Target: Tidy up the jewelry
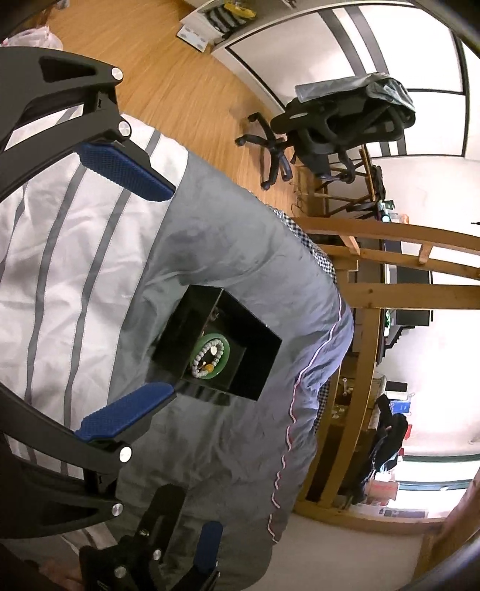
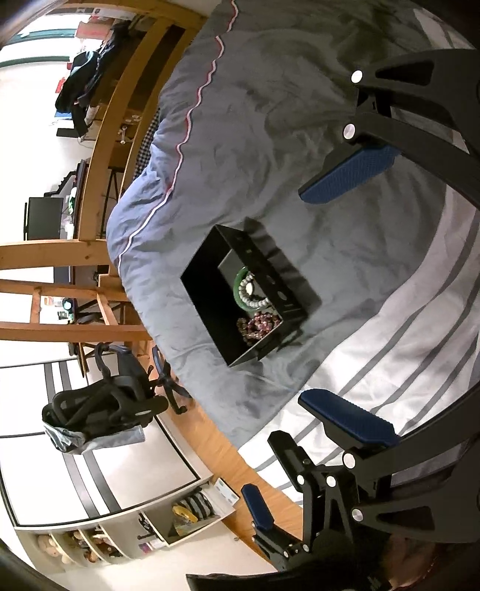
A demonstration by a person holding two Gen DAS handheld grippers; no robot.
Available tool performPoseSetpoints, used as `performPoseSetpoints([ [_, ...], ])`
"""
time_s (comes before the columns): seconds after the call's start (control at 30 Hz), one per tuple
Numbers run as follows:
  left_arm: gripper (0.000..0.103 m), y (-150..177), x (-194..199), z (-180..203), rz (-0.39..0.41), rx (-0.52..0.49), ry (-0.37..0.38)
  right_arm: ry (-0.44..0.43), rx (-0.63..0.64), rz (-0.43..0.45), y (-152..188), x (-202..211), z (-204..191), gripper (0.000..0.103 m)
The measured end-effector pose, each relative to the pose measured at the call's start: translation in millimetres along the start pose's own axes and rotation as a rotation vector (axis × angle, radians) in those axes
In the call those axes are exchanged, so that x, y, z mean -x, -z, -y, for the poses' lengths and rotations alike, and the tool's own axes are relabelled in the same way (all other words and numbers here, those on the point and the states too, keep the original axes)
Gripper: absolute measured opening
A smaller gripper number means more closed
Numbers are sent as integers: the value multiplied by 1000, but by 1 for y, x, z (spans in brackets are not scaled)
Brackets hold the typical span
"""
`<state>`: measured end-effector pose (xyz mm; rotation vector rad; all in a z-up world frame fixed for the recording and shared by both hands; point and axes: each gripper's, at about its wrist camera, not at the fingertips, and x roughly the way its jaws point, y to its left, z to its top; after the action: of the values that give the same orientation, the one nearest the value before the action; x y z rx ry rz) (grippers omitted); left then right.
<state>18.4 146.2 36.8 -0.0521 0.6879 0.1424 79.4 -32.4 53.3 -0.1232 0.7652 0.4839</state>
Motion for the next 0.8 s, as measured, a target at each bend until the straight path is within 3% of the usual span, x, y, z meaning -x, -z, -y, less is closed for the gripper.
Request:
performPoseSetpoints([
  [0.27,97,3,-6,22,-21,-94,-8,4,2,-9,8,2,0,99],
  [0.8,97,2,-5,19,-19,-74,-9,11,-2,-14,10,2,9,99],
])
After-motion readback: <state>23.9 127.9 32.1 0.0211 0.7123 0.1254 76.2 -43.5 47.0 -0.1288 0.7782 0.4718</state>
